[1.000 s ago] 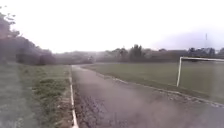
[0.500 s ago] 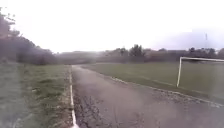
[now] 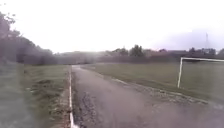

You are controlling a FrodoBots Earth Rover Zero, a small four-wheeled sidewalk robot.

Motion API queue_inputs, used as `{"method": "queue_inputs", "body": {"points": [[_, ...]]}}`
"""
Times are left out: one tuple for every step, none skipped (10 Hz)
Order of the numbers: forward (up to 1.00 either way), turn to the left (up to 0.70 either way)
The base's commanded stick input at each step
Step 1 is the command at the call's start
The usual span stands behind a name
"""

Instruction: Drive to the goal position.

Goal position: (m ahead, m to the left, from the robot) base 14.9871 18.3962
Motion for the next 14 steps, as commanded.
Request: {"method": "queue_inputs", "body": {"points": [[0.45,0.00],[0.45,0.00],[0.45,0.00],[0.45,0.00],[0.45,0.00],[0.45,0.00],[0.45,0.00],[0.45,0.00],[0.45,0.00],[0.45,0.00],[0.45,0.00],[0.45,0.00],[0.45,0.00],[0.45,0.16]]}}
